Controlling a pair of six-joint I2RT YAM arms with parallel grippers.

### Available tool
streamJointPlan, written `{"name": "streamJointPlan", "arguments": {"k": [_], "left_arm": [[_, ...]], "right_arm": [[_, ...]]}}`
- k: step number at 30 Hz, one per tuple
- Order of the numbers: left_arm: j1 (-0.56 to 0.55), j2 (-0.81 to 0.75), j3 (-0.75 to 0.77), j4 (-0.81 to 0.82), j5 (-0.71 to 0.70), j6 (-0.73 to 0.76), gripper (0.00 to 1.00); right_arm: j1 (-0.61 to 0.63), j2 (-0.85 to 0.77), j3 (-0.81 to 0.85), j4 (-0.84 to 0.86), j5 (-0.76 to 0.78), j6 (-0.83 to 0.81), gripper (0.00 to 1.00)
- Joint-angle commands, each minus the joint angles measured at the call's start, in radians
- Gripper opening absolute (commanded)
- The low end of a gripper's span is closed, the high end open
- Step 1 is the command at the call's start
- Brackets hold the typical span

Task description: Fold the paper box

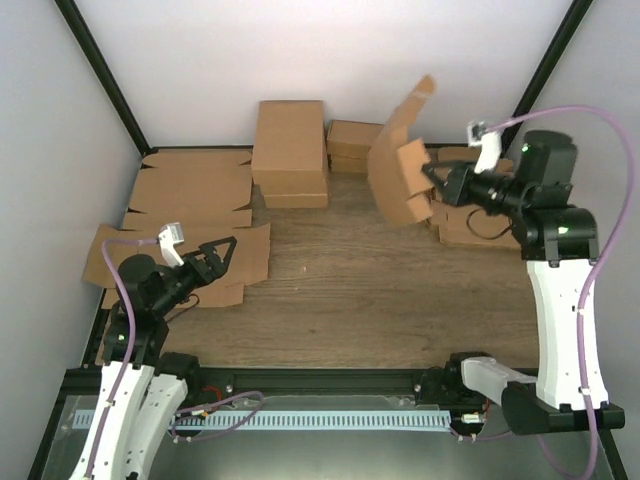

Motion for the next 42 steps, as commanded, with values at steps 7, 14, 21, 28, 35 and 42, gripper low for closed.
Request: {"name": "streamJointPlan", "arguments": {"k": [7, 14, 21, 28, 35, 42], "left_arm": [[-0.002, 0.009, 0.034, -0.188, 0.047, -0.071, 1.0], [-0.002, 0.033, 0.092, -0.246, 0.064, -0.057, 1.0], [-0.001, 0.047, 0.102, -0.318, 0.085, -0.048, 1.0], [-0.001, 0.054, 0.052, -0.344, 0.069, 0.003, 1.0], [-0.002, 0.099, -0.008, -0.339, -0.004, 0.054, 1.0], [-0.002, 0.079, -0.061, -0.293, -0.061, 0.051, 1.0]], "right_arm": [[0.488, -0.154, -0.503, 0.284, -0.077, 0.123, 0.01], [0.89, -0.058, -0.682, 0.405, 0.089, 0.173, 0.12], [0.939, -0.063, -0.821, 0.456, 0.052, 0.193, 0.51], [0.94, -0.057, -0.881, 0.307, 0.402, 0.381, 0.64], [0.94, -0.133, -1.061, 0.356, 0.488, 0.579, 0.65], [0.94, -0.253, -1.301, 0.581, 0.366, 0.721, 0.59]]}}
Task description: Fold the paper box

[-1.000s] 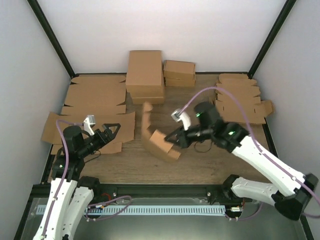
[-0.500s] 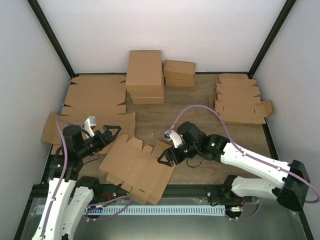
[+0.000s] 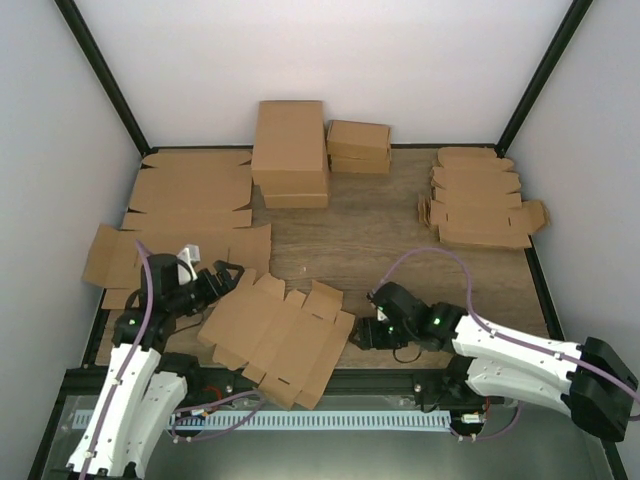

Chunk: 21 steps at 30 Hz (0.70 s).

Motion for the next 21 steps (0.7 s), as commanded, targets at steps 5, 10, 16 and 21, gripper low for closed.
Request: {"name": "streamJointPlan", "arguments": {"k": [5, 10, 16, 21], "left_arm": [[-0.001, -0.069, -0.019, 0.056, -0.104, -0.026, 1.0], [-0.002, -0.073, -0.054, 0.098, -0.085, -0.08, 1.0], [-0.001, -0.077, -0.105, 0.16, -0.045, -0.137, 1.0], [-0.002, -0.072, -0.095, 0.158, -0.06, -0.132, 1.0]], "right_arm": [[0.007, -0.06, -0.153, 0.285, -0.118, 0.197, 0.55], [0.007, -0.002, -0.175, 0.356, -0.125, 0.202, 0.53], [0.007, 0.072, -0.212, 0.485, -0.159, 0.243, 0.51], [0.007, 0.089, -0.229, 0.537, -0.142, 0.299, 0.5]]}}
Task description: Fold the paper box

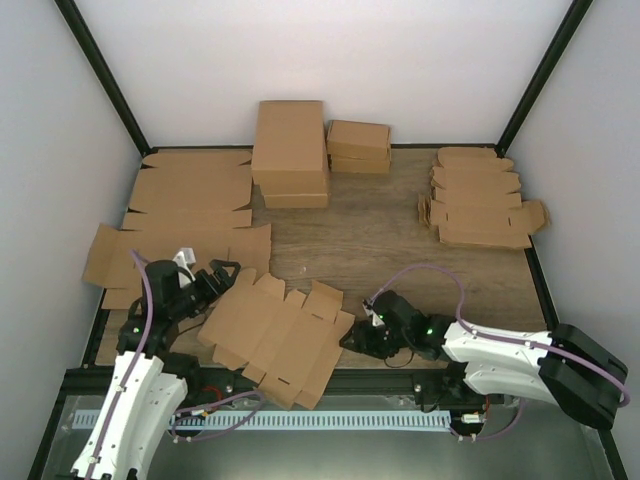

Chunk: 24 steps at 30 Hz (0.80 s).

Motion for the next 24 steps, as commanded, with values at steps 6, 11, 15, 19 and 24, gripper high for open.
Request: {"name": "streamJointPlan", "arguments": {"k": [6, 11, 15, 19, 24], "left_arm": [[-0.002, 0.023, 0.015, 0.049, -0.001, -0.008, 1.0], [-0.001, 0.038, 0.036, 0.049, -0.005, -0.001, 1.0], [-0.002, 0.04, 0.047, 0.052, -0.008, -0.003, 1.0], [-0.002, 0.041, 0.052, 0.049, -0.008, 0.0, 1.0], [-0.002, 0.046, 0.056, 0.05, -0.005, 0.004, 1.0]], "right_arm": [[0.007, 0.043, -0.023, 0.17, 0.002, 0.116, 0.41], [0.007, 0.068, -0.02, 0.206, 0.004, 0.138, 0.36], [0.007, 0.086, -0.008, 0.213, 0.014, 0.156, 0.32], [0.007, 0.116, -0.008, 0.221, 0.015, 0.175, 0.3], [0.007, 0.157, -0.003, 0.224, 0.013, 0.168, 0.42]]}}
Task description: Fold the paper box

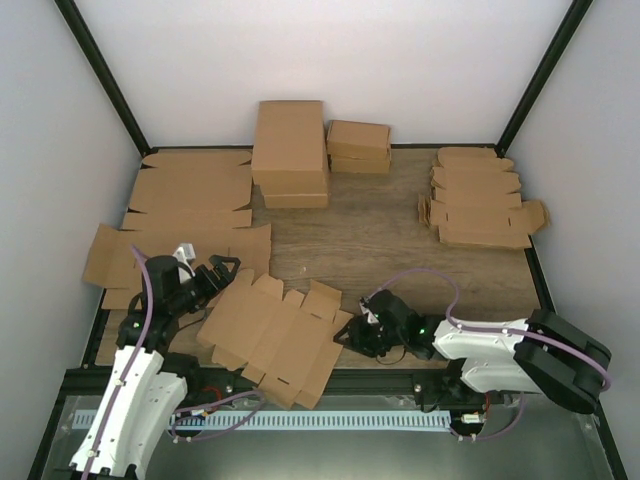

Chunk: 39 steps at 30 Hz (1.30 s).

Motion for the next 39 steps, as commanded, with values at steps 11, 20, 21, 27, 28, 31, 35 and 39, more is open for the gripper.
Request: {"name": "streamJointPlan", "arguments": {"k": [11, 20, 21, 27, 28, 31, 35, 39], "left_arm": [[-0.002, 0.021, 0.045, 0.058, 0.044, 0.012, 1.0], [-0.004, 0.171, 0.252, 0.003, 0.183, 0.235, 1.0], [-0.004, 0.183, 0.27, 0.003, 0.189, 0.247, 1.0], [-0.036, 0.253, 0.381, 0.025, 0.258, 0.366, 1.0], [-0.056, 0.27, 0.404, 0.02, 0.255, 0.403, 1.0], [-0.136, 0.305, 0.47, 0.008, 0.156, 0.464, 1.0], [-0.223, 0.342, 0.487, 0.011, -0.016, 0.518, 1.0], [-0.36, 0.345, 0.474, 0.028, -0.131, 0.618, 1.0]], "right_arm": [[0.005, 0.035, 0.16, -0.145, 0.089, -0.101, 0.01], [-0.029, -0.018, 0.521, -0.676, 0.361, -0.507, 0.01], [-0.037, -0.022, 0.54, -0.695, 0.378, -0.538, 0.01], [-0.058, -0.059, 0.576, -0.676, 0.487, -0.77, 0.04], [-0.058, -0.063, 0.567, -0.651, 0.484, -0.822, 0.04], [-0.058, -0.056, 0.567, -0.624, 0.547, -0.895, 0.03], [-0.058, -0.055, 0.569, -0.604, 0.624, -0.958, 0.01], [-0.058, -0.087, 0.552, -0.572, 0.659, -1.022, 0.01]]}}
